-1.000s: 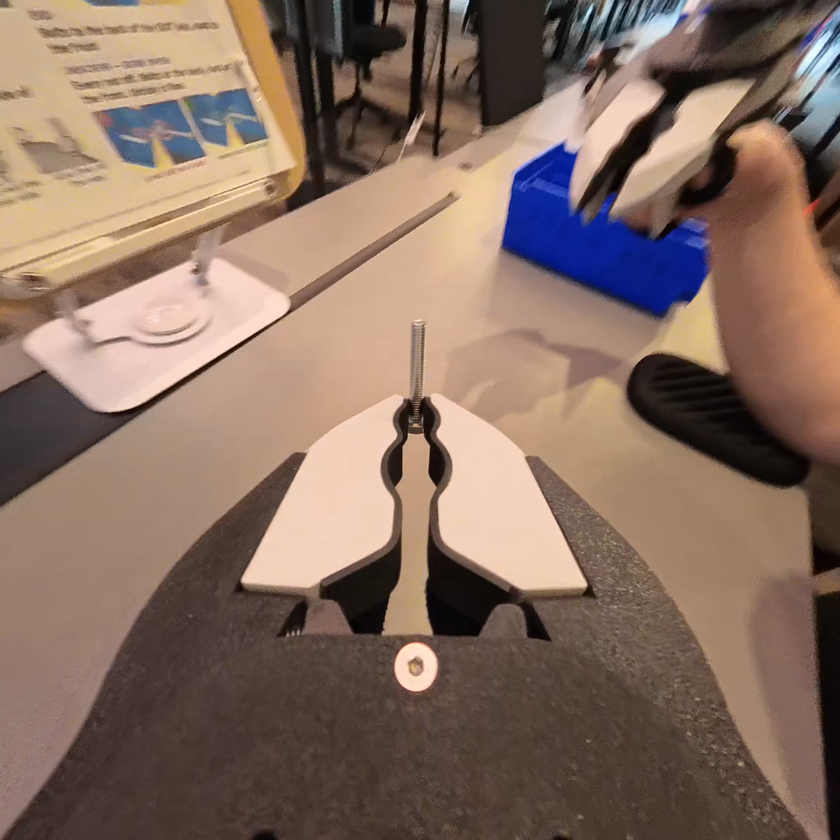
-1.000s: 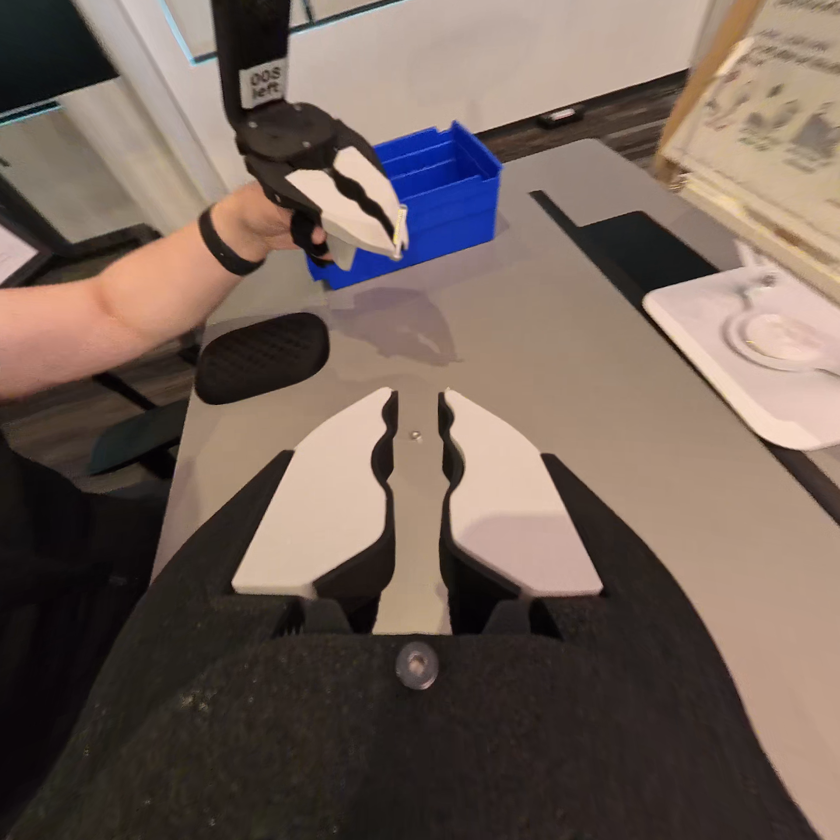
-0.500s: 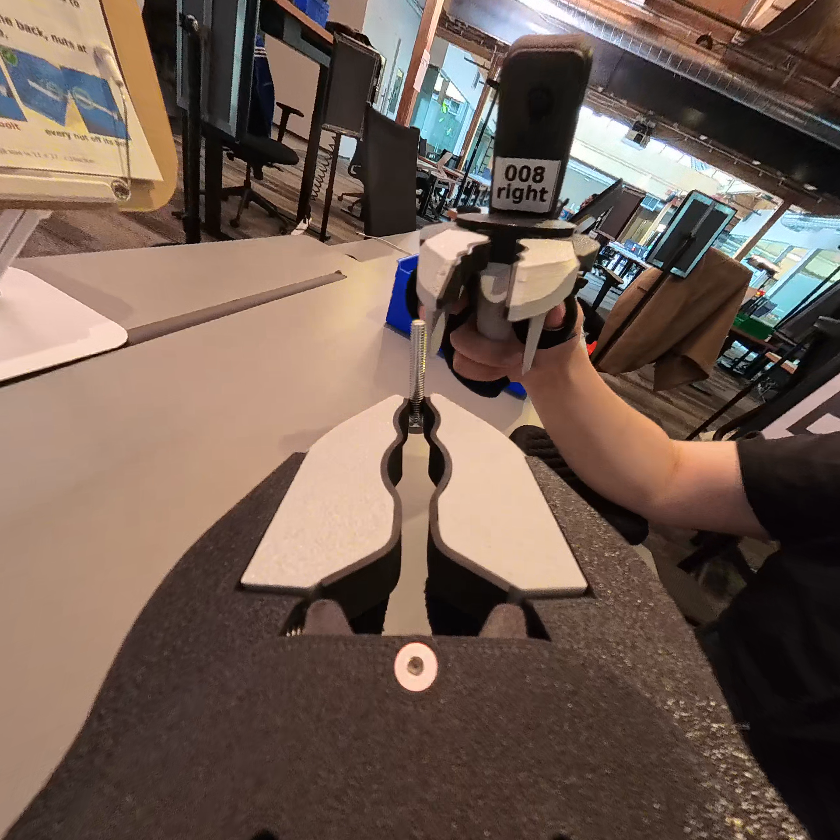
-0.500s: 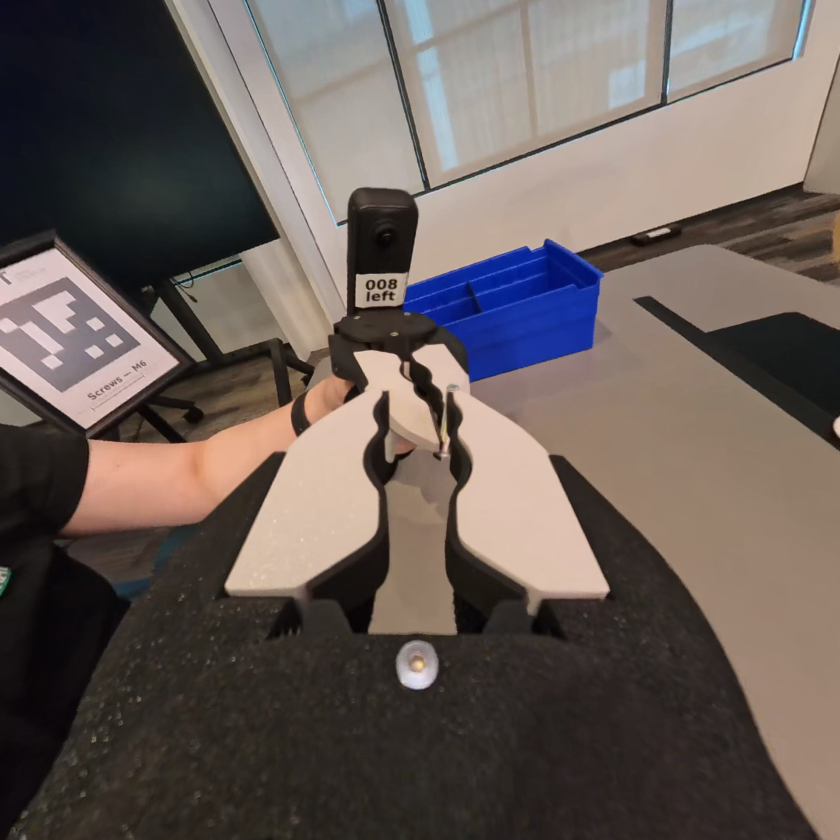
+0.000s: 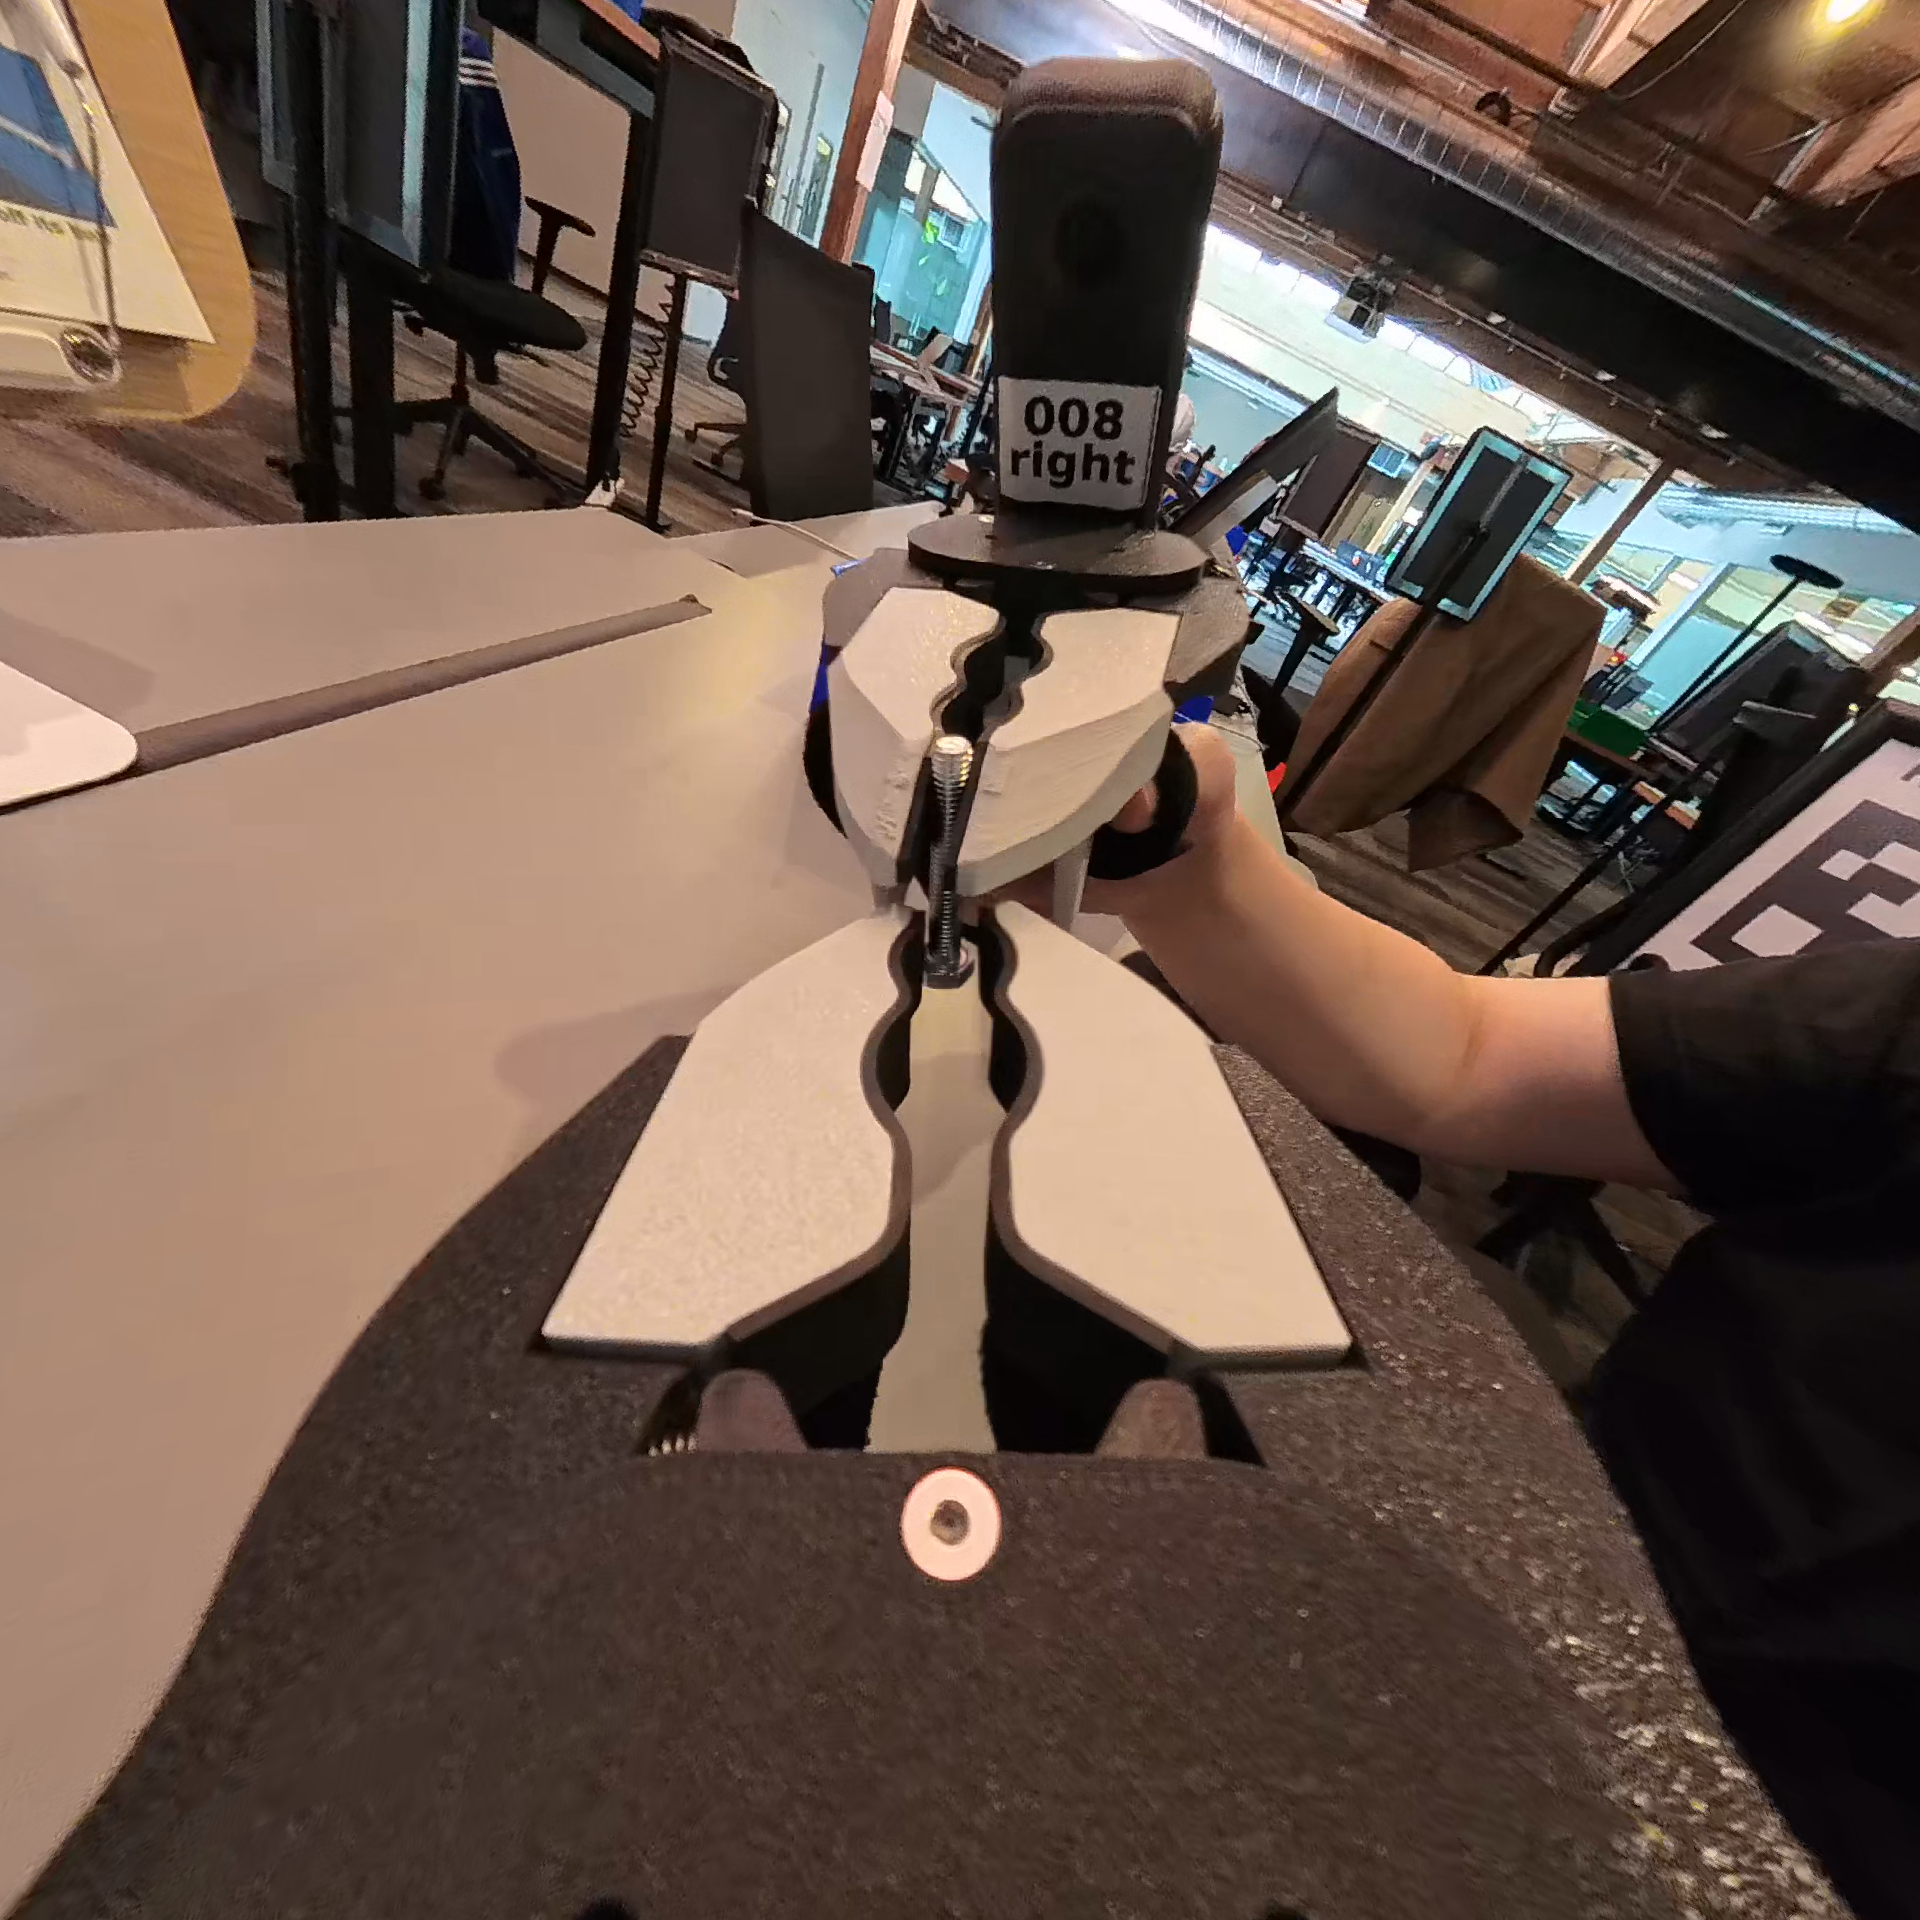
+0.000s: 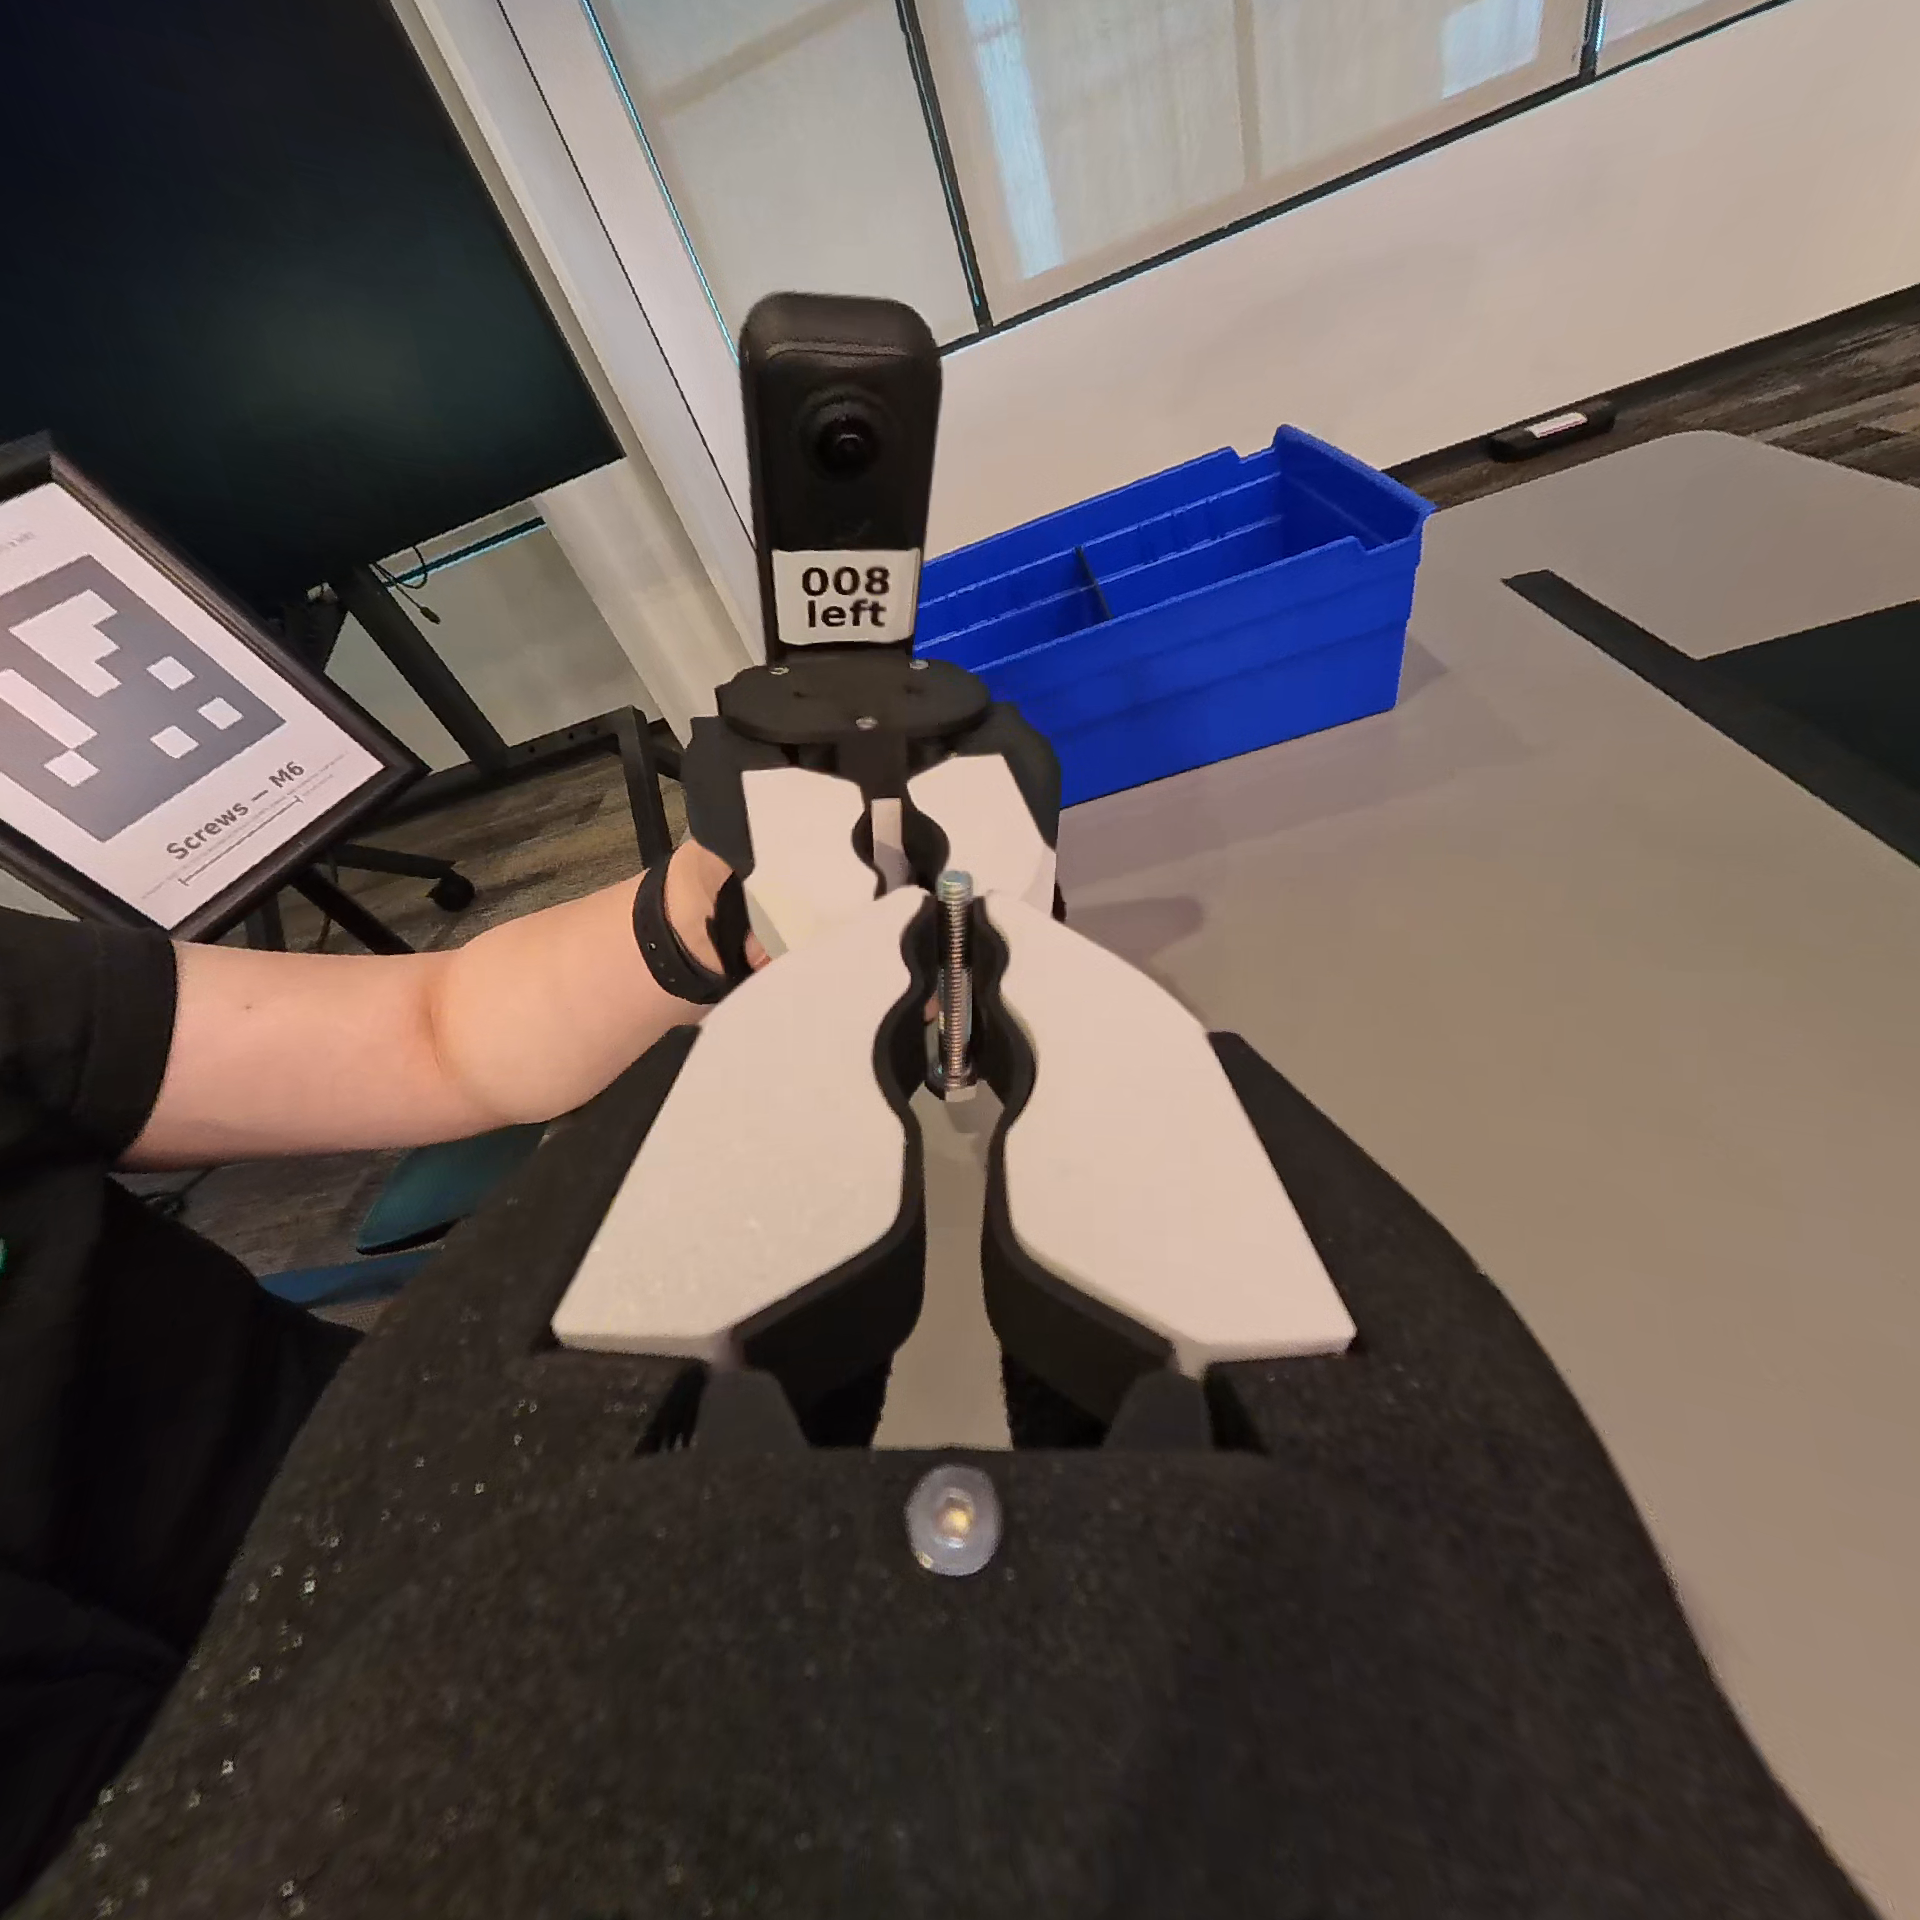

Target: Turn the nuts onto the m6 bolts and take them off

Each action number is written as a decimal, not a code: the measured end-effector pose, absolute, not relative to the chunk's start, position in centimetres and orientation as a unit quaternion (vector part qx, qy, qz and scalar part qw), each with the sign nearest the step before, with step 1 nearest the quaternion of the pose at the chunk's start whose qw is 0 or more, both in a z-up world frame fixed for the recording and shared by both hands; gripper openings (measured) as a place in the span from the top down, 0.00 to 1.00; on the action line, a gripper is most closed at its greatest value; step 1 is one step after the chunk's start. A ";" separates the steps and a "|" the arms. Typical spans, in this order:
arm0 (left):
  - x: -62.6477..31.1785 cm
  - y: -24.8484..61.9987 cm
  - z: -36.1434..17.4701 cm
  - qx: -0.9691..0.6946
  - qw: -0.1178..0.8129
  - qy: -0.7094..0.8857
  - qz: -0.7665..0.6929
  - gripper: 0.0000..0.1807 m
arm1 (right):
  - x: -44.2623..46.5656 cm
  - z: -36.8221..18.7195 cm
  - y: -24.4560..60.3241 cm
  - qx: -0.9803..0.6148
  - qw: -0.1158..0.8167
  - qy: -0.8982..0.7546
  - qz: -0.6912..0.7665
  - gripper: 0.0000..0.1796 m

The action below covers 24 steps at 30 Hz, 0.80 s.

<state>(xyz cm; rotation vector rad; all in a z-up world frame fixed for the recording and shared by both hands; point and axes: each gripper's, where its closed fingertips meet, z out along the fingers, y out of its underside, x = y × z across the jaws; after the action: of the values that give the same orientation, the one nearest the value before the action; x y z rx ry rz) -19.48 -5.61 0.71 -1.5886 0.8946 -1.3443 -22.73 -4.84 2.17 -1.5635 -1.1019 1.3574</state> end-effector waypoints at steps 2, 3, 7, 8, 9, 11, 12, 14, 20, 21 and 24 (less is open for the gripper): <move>-19.3 -5.8 0.4 -0.638 0.417 0.362 -0.537 0.92 | -22.9 2.0 -4.9 -0.614 0.386 -0.434 0.534 0.97; -19.3 -5.8 0.3 -0.639 0.416 0.363 -0.535 0.91 | -23.0 1.9 -5.0 -0.614 0.385 -0.437 0.533 0.97; -19.3 -5.8 0.0 -0.639 0.420 0.361 -0.534 0.97 | -23.3 1.7 -5.2 -0.612 0.381 -0.436 0.538 0.97; -19.4 -5.8 0.0 -0.639 0.419 0.358 -0.537 0.97 | -23.3 1.7 -5.2 -0.613 0.381 -0.435 0.539 0.97; -19.4 -5.8 -0.1 -0.639 0.416 0.356 -0.540 0.97 | -23.4 1.6 -5.2 -0.614 0.381 -0.434 0.538 0.97; -19.5 -6.0 -0.2 -0.638 0.409 0.353 -0.549 0.97 | -23.5 1.5 -5.3 -0.614 0.377 -0.434 0.541 0.97; -19.6 -6.0 -0.3 -0.639 0.406 0.353 -0.550 0.97 | -23.6 1.4 -5.3 -0.615 0.375 -0.433 0.542 0.97; -19.8 -6.0 -0.2 -0.639 0.404 0.347 -0.555 0.97 | -23.7 1.5 -5.5 -0.611 0.374 -0.436 0.545 0.95; -22.2 -4.2 -0.5 -0.659 0.424 0.309 -0.539 0.97 | -21.0 -0.1 -4.2 -0.623 0.390 -0.492 0.466 0.89; -22.7 -3.6 -1.1 -0.670 0.426 0.304 -0.527 0.97 | -20.2 -1.8 -4.2 -0.636 0.371 -0.519 0.434 0.89; -24.0 -2.4 -2.2 -0.687 0.424 0.287 -0.516 0.97 | -19.1 -6.8 -5.0 -0.650 0.301 -0.599 0.358 0.92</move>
<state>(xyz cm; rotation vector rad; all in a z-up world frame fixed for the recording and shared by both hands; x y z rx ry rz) -24.02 -2.43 -2.23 -1.7188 0.7175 -1.2903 -19.09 -4.99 -6.82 -1.7241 -1.5893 0.9492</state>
